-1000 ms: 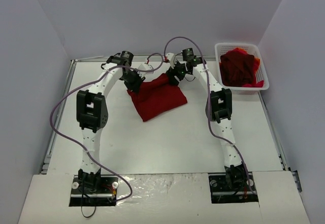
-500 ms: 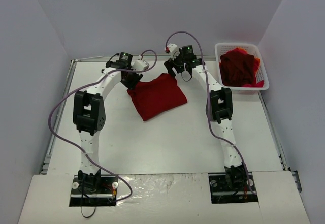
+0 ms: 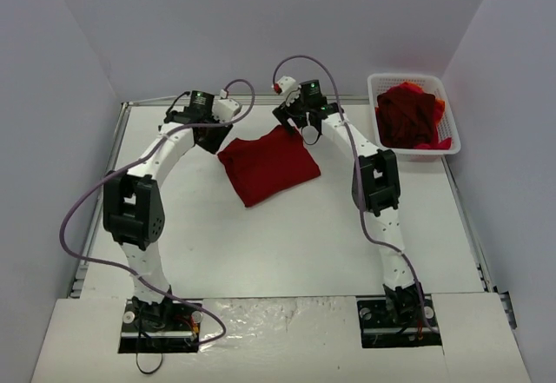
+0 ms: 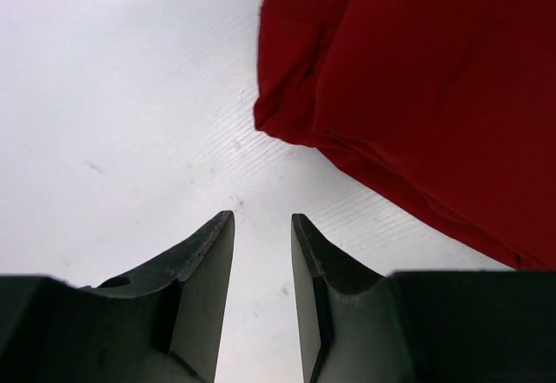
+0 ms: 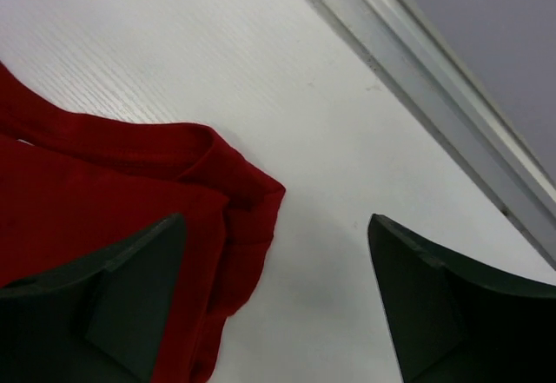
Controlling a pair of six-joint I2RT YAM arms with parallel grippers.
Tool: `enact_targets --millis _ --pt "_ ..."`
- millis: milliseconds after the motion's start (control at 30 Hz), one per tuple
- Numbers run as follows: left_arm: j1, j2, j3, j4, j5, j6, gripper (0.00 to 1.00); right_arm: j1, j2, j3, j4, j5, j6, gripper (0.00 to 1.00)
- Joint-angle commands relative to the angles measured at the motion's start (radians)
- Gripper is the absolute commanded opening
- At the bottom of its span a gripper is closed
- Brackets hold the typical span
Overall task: Fold and stack the t-shirts
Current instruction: Fold the long partially folded tshirt into a neat square
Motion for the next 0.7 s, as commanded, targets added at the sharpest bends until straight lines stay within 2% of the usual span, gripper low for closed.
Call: enact_targets --millis 0,67,167,200,267,367,500,667 --pt "0.039 -0.183 0.008 0.052 0.000 -0.095 0.32 0.027 -0.301 -0.061 0.023 0.142 0.004 0.88" --pt "0.049 -0.224 -0.004 0.043 -0.016 -0.125 0.33 0.053 -0.364 -0.113 0.000 0.160 -0.011 0.90" --pt "0.101 -0.267 -0.044 0.034 -0.033 -0.206 0.33 0.105 -0.501 -0.279 -0.002 0.249 -0.111 0.91" --pt "0.125 -0.275 -0.072 0.034 -0.004 -0.261 0.33 0.141 -0.565 -0.372 0.001 0.260 -0.155 0.91" --pt "0.223 -0.290 -0.093 0.026 0.073 -0.324 0.33 0.181 -0.624 -0.458 0.011 0.335 -0.188 0.91" --pt "0.361 -0.289 -0.132 0.017 0.258 -0.428 0.33 0.267 -0.729 -0.612 0.018 0.393 -0.237 0.91" --pt "0.412 -0.313 -0.195 0.023 0.329 -0.459 0.33 0.385 -0.855 -0.772 0.027 0.415 -0.292 0.91" --pt "0.421 -0.358 -0.297 0.043 0.400 -0.482 0.34 0.442 -0.894 -0.934 0.034 0.432 -0.327 0.90"
